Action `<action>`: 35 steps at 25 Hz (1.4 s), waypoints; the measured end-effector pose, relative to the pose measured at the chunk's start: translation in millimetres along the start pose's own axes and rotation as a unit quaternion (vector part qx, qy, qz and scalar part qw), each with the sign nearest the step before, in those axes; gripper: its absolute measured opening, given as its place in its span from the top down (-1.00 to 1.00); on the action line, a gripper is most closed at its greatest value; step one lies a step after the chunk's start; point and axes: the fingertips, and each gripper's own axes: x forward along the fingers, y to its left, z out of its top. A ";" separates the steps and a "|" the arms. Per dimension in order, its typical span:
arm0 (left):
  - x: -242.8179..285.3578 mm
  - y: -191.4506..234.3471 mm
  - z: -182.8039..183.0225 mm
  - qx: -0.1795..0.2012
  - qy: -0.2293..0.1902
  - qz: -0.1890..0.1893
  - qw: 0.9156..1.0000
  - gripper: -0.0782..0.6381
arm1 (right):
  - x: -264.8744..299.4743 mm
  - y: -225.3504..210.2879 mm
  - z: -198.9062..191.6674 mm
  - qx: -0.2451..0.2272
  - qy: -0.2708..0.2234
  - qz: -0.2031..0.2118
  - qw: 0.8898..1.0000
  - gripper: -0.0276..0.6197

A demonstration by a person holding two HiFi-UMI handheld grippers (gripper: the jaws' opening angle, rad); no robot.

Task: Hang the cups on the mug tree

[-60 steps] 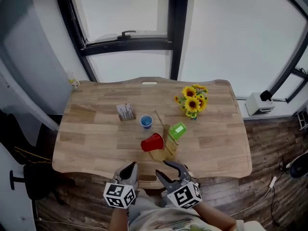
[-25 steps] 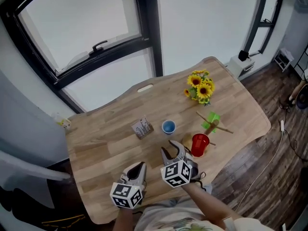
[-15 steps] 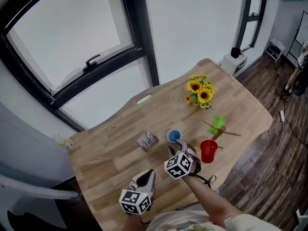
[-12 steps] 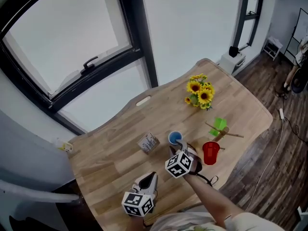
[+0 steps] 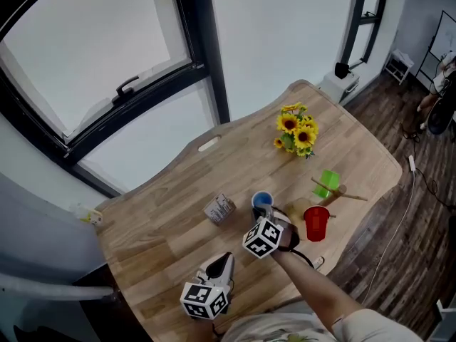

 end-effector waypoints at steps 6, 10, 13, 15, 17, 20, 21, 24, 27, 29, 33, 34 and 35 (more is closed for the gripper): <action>-3.3 0.7 -2.9 -0.001 -0.001 0.001 1.000 0.78 | -13.9 -3.4 12.2 0.021 -0.025 -0.005 0.999 0.85; -5.8 -0.7 -2.3 0.000 -0.005 0.003 1.000 0.78 | -32.2 -4.3 27.1 0.040 -0.053 -0.002 0.998 0.85; -6.6 -2.5 -1.7 0.002 -0.007 0.003 1.000 0.78 | -50.5 -3.4 41.7 0.065 -0.085 0.005 0.994 0.85; -7.6 -4.4 -1.1 0.003 -0.009 0.003 1.000 0.78 | -64.4 -2.5 52.6 0.082 -0.106 0.011 0.991 0.85; -8.8 -6.8 0.2 0.005 -0.011 0.002 1.000 0.78 | -78.7 -3.0 63.1 0.098 -0.128 0.017 0.987 0.85; -9.8 -11.1 3.4 0.010 -0.013 0.001 1.000 0.78 | -100.1 -6.6 76.4 0.123 -0.158 0.023 0.979 0.85; -10.5 -12.5 4.1 0.011 -0.014 0.000 1.000 0.78 | -107.3 -7.8 80.1 0.132 -0.168 0.025 0.977 0.85; -13.9 -15.5 4.6 0.014 -0.015 0.001 1.000 0.78 | -129.1 -10.5 90.6 0.157 -0.196 0.035 0.967 0.85; -17.0 -17.6 7.2 0.016 -0.018 0.003 1.000 0.78 | -149.0 -14.6 99.0 0.178 -0.223 0.045 0.958 0.85; -19.1 -18.6 9.0 0.017 -0.021 0.005 1.000 0.78 | -160.9 -17.5 102.3 0.196 -0.235 0.054 0.951 0.85; -22.4 -19.4 12.6 0.019 -0.025 0.008 0.999 0.78 | -179.1 -22.3 105.6 0.237 -0.249 0.075 0.936 0.85; -22.7 -19.3 13.5 0.020 -0.026 0.009 0.999 0.78 | -182.2 -24.1 106.1 0.246 -0.253 0.078 0.933 0.85; -22.9 -19.1 14.4 0.020 -0.027 0.010 0.999 0.78 | -185.0 -26.2 106.5 0.254 -0.256 0.081 0.929 0.85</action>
